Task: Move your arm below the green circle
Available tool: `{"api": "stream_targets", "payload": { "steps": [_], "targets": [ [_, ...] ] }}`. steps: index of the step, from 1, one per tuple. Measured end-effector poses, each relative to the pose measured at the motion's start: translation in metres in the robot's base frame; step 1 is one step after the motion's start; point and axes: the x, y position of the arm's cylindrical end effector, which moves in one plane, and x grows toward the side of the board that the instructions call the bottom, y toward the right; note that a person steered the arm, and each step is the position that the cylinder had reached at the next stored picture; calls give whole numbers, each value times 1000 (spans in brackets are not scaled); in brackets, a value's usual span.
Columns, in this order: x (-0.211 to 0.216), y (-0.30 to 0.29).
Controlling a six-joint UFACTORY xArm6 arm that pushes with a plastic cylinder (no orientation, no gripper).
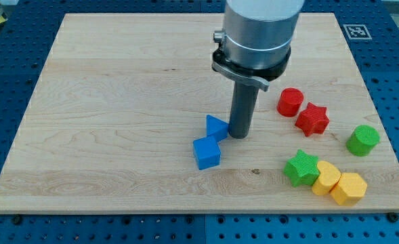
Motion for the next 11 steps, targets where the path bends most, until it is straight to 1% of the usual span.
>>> {"api": "stream_targets", "payload": {
  "steps": [1, 3, 10, 11],
  "targets": [
    [-8, -1],
    [-11, -1],
    [-11, -29],
    [-11, -21]
  ]
}}
